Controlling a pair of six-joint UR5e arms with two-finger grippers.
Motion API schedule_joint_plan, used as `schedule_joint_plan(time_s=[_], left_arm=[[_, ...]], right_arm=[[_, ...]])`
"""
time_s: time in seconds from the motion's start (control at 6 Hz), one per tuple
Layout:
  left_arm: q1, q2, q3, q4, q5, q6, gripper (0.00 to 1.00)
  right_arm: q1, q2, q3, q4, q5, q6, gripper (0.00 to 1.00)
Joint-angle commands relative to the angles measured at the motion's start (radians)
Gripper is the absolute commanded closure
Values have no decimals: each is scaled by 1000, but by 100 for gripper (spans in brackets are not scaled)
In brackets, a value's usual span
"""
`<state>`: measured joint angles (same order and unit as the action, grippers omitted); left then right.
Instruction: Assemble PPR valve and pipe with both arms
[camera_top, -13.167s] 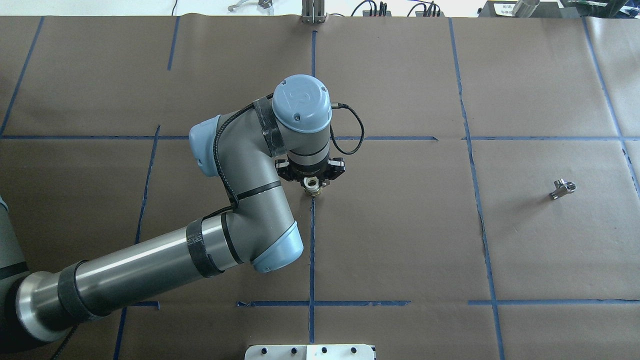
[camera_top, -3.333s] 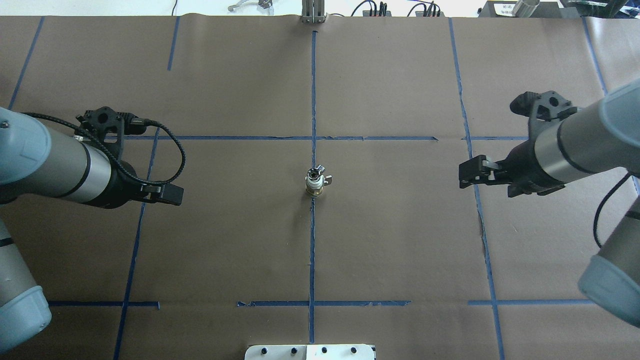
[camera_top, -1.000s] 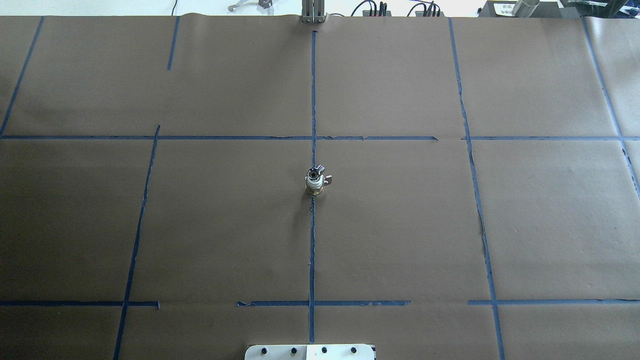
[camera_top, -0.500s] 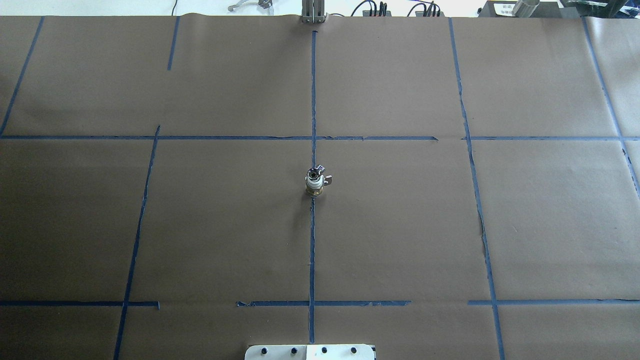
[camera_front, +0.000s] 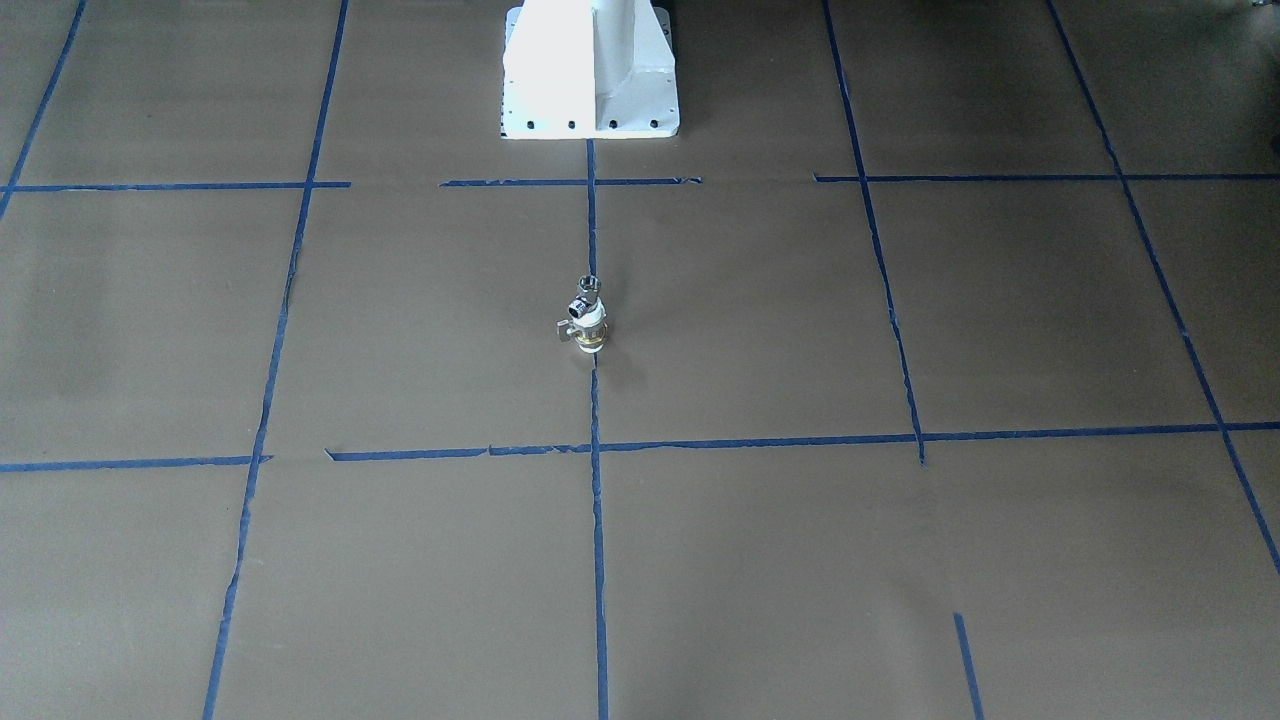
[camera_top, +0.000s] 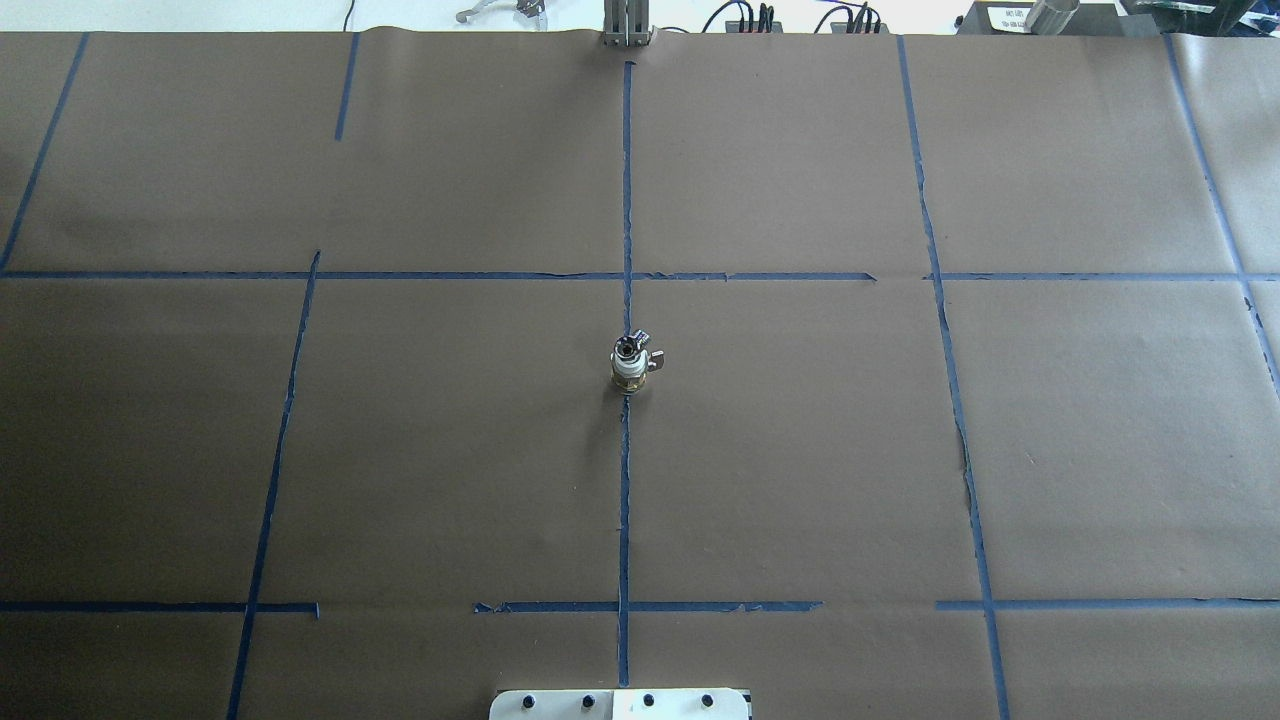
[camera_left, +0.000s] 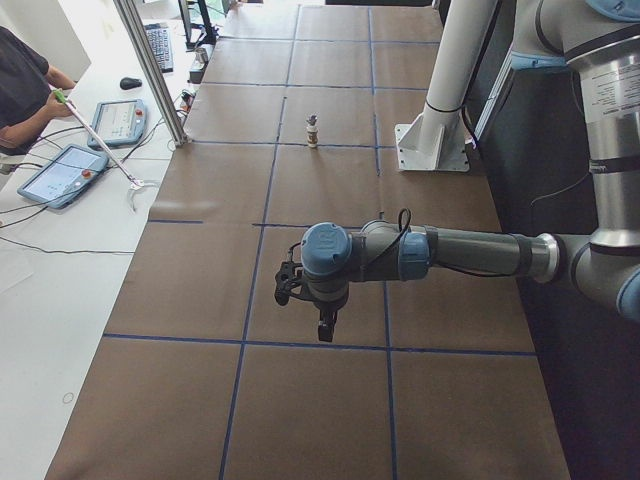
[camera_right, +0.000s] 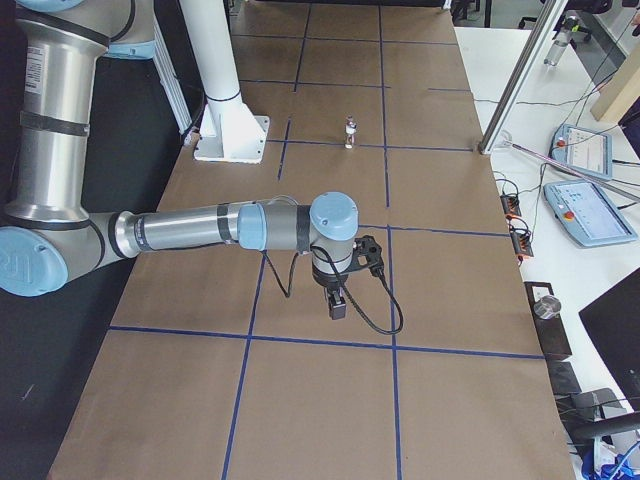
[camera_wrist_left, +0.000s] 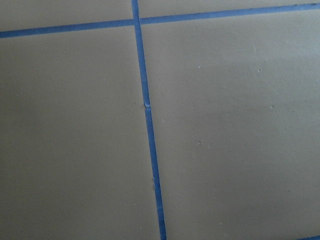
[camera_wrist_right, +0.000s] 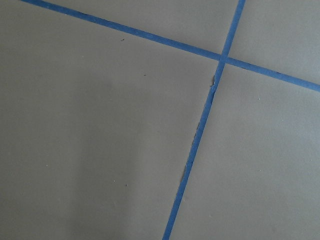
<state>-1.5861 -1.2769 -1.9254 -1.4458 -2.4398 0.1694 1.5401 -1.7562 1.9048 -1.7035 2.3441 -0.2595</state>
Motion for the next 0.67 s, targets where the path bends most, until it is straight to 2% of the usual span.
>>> schedule_joint_plan(time_s=[0.0, 0.5], left_arm=[[-3, 62, -64, -2, 5, -1, 0], [-43, 65, -76, -10, 7, 1, 0]], right_arm=[[0, 4, -24, 1, -2, 0, 0], [-2, 17, -38, 1, 0, 2, 0]])
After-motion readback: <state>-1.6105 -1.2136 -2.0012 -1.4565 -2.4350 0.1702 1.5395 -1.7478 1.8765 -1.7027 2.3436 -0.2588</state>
